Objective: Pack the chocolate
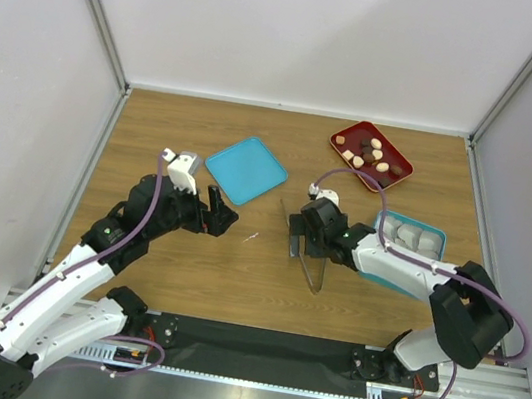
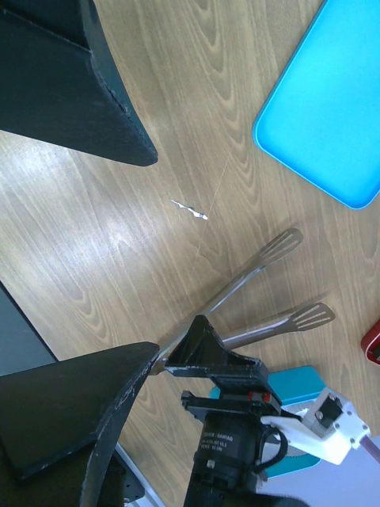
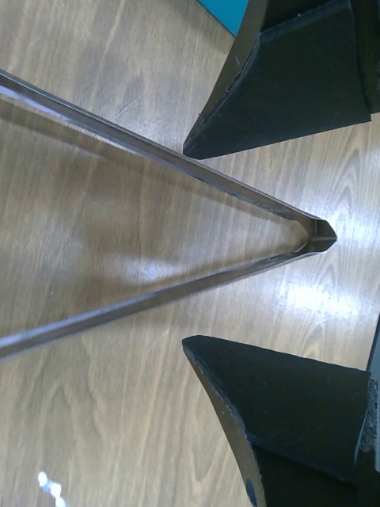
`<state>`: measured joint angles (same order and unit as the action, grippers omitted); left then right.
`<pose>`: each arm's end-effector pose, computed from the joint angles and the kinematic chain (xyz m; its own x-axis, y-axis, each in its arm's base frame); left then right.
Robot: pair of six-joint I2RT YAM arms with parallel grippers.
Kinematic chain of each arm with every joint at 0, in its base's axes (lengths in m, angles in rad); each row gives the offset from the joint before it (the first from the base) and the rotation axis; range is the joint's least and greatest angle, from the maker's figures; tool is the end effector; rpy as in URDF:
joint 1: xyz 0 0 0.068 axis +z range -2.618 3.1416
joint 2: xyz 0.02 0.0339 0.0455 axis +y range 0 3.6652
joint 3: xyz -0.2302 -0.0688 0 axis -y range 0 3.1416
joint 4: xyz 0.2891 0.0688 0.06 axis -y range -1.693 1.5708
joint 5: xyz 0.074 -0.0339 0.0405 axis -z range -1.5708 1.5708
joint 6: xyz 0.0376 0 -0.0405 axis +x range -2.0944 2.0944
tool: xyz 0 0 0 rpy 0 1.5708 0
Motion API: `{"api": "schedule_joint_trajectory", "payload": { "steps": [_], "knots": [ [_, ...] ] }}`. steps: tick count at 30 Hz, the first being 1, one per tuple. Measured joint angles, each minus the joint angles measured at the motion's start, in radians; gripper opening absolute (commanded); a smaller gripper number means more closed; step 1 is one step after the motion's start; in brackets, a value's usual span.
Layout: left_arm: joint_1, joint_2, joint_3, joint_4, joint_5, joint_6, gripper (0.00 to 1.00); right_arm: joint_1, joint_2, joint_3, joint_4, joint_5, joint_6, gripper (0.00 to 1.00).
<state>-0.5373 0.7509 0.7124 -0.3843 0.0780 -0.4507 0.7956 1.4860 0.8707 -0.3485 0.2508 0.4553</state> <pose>0.2086 -0.1277 0.2736 -0.5662 -0.1682 -0.8070 0.3607 0.8297 -0.4260 0.2406 0.2322 0.1343 -0.7770 -0.1843 -0.6019 -0.2797 0.9577 0.0677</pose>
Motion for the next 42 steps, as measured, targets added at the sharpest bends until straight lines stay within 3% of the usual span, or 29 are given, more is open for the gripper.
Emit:
{"api": "schedule_joint_trajectory", "payload": {
  "steps": [14,34,38,42],
  "knots": [
    [0.0,0.003,0.0,0.0,0.0,0.0,1.0,-0.026,0.108,-0.013,0.042,-0.005,0.008,0.99],
    [0.0,0.008,0.0,0.0,-0.006,0.0,1.0,-0.027,0.126,-0.024,0.105,0.003,-0.006,0.88],
    [0.0,0.008,0.0,0.0,-0.008,0.0,1.0,-0.027,0.126,-0.002,0.042,-0.019,-0.009,0.79],
    [0.0,0.008,0.0,-0.01,-0.02,0.001,1.0,-0.023,0.125,0.106,-0.14,-0.06,-0.028,0.74]
  ]
}}
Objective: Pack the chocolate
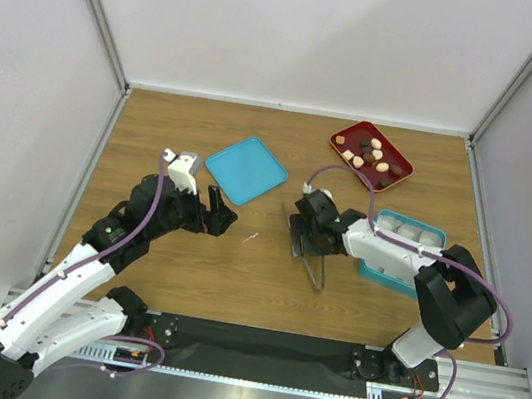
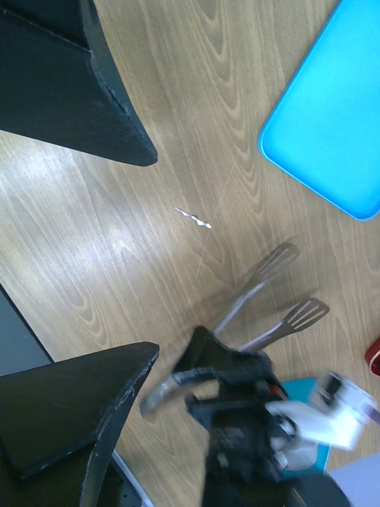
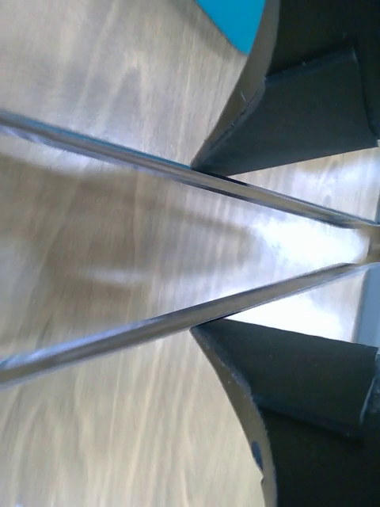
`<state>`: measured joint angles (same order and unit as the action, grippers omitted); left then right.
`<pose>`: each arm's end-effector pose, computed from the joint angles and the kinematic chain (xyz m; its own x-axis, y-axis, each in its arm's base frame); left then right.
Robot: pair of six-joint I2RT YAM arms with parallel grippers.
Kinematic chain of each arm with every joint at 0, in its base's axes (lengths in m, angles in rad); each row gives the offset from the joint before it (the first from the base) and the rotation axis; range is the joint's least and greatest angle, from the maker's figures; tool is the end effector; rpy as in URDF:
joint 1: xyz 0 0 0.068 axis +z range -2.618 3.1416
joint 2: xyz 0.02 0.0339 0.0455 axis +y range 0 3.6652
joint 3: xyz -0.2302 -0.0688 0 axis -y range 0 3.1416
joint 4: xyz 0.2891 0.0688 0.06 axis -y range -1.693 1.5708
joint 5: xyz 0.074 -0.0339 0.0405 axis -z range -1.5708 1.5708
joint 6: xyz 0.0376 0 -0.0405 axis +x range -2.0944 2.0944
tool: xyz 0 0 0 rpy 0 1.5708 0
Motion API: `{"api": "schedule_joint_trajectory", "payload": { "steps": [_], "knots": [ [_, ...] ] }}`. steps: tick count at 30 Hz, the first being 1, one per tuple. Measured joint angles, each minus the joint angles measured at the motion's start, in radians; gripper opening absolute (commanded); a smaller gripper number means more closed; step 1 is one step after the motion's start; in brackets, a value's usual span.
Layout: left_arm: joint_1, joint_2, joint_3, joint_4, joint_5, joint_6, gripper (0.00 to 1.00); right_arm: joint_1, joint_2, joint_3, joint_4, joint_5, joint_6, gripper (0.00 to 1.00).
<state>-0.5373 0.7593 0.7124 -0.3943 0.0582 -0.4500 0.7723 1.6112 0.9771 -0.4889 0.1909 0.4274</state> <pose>0.2098 -0.1275 0.2707 -0.5722 -0.1645 -0.8034 0.3412 0.8431 -0.4157 0.2527 0.2362 0.1206 -0.8472 -0.2571 -0.4649 -0.3023 0.9529 0.0238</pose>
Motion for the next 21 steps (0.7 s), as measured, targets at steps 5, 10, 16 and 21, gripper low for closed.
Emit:
{"api": "schedule_joint_trajectory", "payload": {
  "steps": [5,10,16,21],
  "knots": [
    [0.0,-0.001,0.0,-0.007,-0.003,0.006,1.0,-0.018,-0.045,0.17,-0.164,-0.048,-0.037,0.73],
    [0.0,-0.001,0.0,-0.006,-0.003,0.006,1.0,-0.065,-0.128,0.243,-0.271,-0.104,-0.048,0.71],
    [0.0,-0.001,0.0,-0.006,-0.002,0.006,1.0,-0.069,-0.146,0.276,-0.346,-0.13,-0.056,0.68],
    [0.0,-0.001,0.0,-0.009,-0.002,0.007,1.0,-0.079,-0.146,0.282,-0.377,-0.143,-0.067,0.63]
  ]
}}
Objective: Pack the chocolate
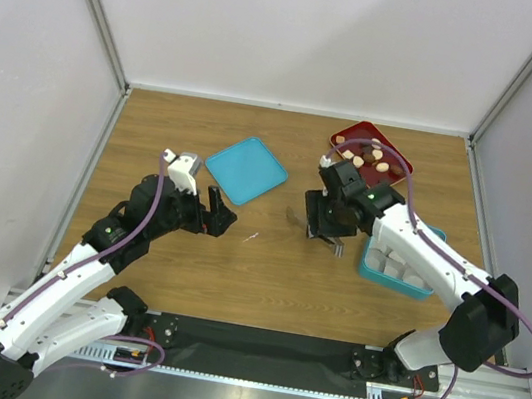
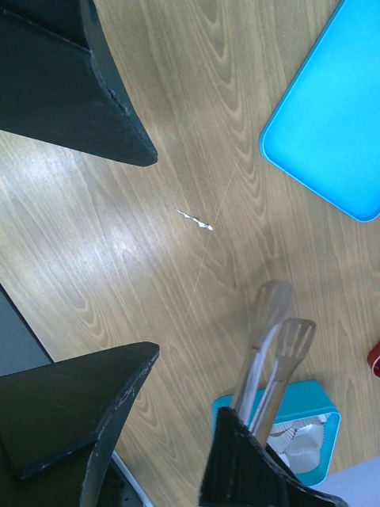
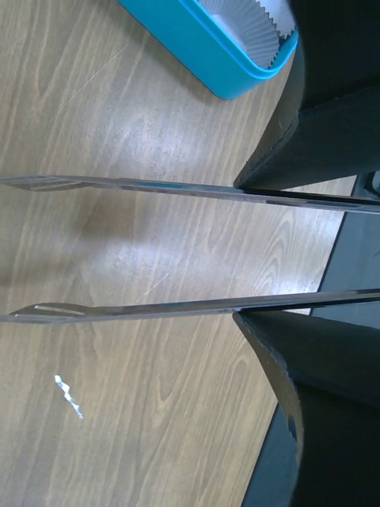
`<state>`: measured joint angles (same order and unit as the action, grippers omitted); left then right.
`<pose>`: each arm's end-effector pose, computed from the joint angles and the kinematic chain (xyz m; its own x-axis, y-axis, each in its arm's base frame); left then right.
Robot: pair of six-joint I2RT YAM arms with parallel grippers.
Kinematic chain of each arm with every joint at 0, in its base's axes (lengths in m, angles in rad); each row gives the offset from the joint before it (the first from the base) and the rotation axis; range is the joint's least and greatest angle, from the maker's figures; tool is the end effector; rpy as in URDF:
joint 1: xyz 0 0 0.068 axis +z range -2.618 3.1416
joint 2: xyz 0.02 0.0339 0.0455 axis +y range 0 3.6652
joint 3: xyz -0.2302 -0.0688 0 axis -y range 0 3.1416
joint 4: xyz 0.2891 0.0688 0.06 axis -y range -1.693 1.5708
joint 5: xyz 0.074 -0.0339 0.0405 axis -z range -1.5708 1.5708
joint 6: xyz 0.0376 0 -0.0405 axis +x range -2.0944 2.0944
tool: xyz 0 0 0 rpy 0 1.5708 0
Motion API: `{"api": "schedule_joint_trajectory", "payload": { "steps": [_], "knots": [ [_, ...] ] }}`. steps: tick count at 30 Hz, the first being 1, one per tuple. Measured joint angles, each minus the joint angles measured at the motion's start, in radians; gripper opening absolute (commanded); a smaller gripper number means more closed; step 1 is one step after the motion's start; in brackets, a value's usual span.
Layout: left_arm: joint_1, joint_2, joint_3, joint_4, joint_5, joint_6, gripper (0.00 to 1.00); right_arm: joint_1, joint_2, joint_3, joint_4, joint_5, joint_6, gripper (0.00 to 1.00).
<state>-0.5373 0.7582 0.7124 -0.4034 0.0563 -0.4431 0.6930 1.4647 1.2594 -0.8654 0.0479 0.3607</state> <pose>0.2093 -0.1271 0.2701 -0.5748 -0.1558 -0.8033 0.3411 0.8468 -0.4083 0.2661 0.2186 0.2443 -0.8507 -0.2482 -0.4635 -0.3423 0.9306 0.1299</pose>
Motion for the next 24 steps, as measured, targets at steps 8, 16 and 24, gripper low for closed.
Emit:
{"api": "schedule_joint_trajectory", "payload": {
  "steps": [8,16,24],
  "knots": [
    [0.0,0.001,0.022,-0.012,0.029,0.008,1.0,-0.179,0.036,0.16,-0.004,0.005,-0.028,0.63],
    [0.0,0.004,0.073,-0.044,0.037,0.043,1.0,-0.348,0.154,0.363,0.056,0.077,-0.085,0.62],
    [0.0,-0.021,0.015,-0.079,0.04,0.051,1.0,-0.447,0.3,0.393,0.085,0.12,-0.157,0.58]
  ]
}}
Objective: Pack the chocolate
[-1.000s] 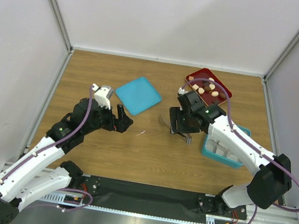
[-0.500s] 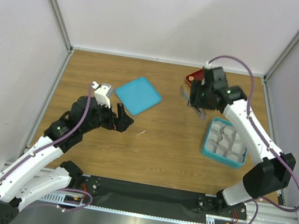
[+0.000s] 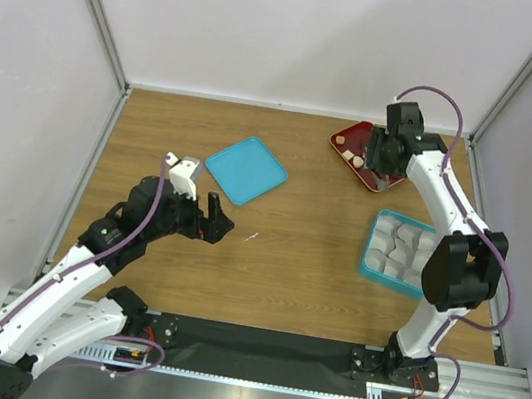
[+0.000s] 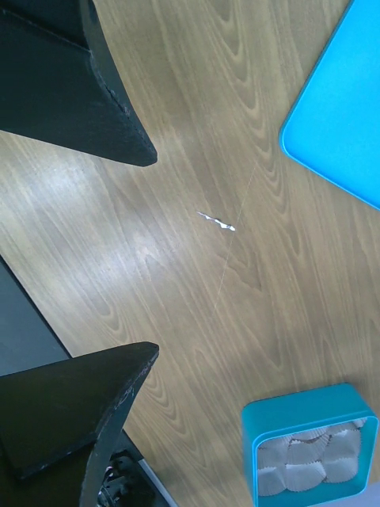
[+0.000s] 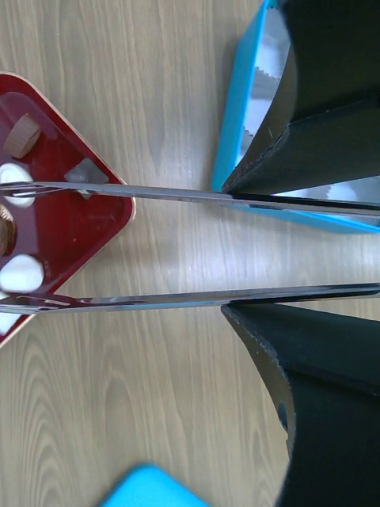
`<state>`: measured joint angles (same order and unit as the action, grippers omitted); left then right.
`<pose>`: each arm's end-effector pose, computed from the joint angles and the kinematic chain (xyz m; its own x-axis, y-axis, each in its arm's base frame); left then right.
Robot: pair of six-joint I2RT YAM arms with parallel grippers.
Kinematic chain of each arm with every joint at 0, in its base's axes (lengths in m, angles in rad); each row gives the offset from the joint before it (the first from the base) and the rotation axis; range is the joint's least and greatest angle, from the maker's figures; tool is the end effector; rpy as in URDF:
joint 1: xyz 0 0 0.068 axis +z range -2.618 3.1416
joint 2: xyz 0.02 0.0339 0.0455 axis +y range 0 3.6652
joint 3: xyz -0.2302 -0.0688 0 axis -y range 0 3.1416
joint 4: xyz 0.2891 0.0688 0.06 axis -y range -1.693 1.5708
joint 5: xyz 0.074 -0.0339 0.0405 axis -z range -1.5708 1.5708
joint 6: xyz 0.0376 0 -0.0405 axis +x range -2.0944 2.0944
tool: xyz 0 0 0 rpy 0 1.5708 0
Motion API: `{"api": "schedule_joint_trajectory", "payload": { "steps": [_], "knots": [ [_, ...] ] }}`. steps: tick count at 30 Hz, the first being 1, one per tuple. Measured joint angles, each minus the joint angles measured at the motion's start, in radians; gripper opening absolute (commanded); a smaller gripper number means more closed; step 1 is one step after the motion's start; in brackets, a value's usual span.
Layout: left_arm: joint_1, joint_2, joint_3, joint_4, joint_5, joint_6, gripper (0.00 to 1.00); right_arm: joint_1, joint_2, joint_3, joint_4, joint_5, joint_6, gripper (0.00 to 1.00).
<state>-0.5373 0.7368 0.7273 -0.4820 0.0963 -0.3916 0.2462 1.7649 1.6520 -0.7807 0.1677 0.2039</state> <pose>0.2021 -0.1246 0.2728 -0.5970 -0.0865 -0.7976 0.3834 0.8425 -0.3784 0.4166 0.0982 0.2799 -0.7683 0.0128 -0.6400 0.0171 0.9999 -0.0005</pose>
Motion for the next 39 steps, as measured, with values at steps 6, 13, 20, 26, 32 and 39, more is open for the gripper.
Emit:
{"api": "schedule_joint_trajectory", "payload": {
  "steps": [6,13,20,26,32,39],
  "knots": [
    [0.0,0.001,0.0,-0.003,0.005,0.001,1.0,-0.027,0.076,0.026,0.018,-0.029,-0.023,0.57],
    [0.0,-0.004,0.0,-0.004,0.004,0.008,1.0,-0.027,0.111,0.026,0.058,-0.068,-0.022,0.53],
    [0.0,-0.007,0.0,-0.007,0.004,0.01,1.0,-0.025,0.132,0.026,0.075,-0.072,-0.021,0.49],
    [0.0,-0.011,0.0,-0.008,0.004,0.013,1.0,-0.025,0.146,0.02,0.088,-0.08,-0.017,0.48],
    [0.0,-0.01,0.0,-0.008,0.004,0.019,1.0,-0.026,0.169,0.014,0.105,-0.099,-0.012,0.47],
    [0.0,-0.008,0.0,-0.008,0.004,0.019,1.0,-0.03,0.184,-0.004,0.105,-0.105,-0.001,0.46]
  ]
}}
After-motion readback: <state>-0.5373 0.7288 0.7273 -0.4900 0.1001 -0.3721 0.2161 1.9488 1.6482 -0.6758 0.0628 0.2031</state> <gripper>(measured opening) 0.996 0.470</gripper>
